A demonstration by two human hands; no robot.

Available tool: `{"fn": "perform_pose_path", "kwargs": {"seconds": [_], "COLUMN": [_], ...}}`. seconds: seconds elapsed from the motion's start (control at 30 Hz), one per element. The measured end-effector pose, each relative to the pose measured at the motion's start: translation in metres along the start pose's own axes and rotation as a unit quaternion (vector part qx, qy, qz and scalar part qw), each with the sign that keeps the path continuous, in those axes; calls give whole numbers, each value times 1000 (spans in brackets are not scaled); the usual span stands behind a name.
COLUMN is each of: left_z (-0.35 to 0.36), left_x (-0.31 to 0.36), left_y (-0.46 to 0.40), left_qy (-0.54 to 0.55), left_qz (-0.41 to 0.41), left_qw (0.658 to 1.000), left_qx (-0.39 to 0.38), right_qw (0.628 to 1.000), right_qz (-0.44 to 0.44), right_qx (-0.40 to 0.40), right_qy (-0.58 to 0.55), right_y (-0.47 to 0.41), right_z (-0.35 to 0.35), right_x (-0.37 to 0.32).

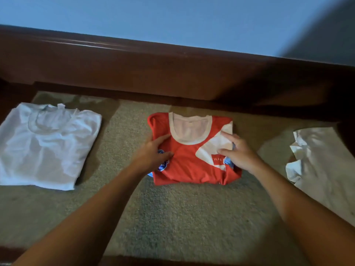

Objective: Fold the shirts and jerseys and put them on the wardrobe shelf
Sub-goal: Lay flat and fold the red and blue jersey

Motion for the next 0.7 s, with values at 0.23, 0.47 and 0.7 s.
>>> {"fn": "perform_pose_path", "kwargs": {"seconds": [0.23,0.47,0.7], "left_z": [-17,0,-4], "left_x": [-3,-20,-16], "left_y": [-6,2,29], "left_qy": [262,70,20], "left_qz": [-20,-30,-41], "left_qw": [964,996,998], "left_qx": [29,-39,34], "right_qw": [996,997,993], "right_qz": [24,0,-20], "right_qx": [-57,-75,-60], "right_qy": [-65,27,95], "right_y": [4,12,17], "right_z": [-3,7,17], "right_x": [4,14,24]}}
Point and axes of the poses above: each hand's wrist, its own y-axis away from the middle knuckle, its own z-axis out of the palm, x = y × z, the point moved 9 cm from there along -y, towards the middle knuckle, and after that the axes turned 2 degrees about z, right-handed, at the moved point
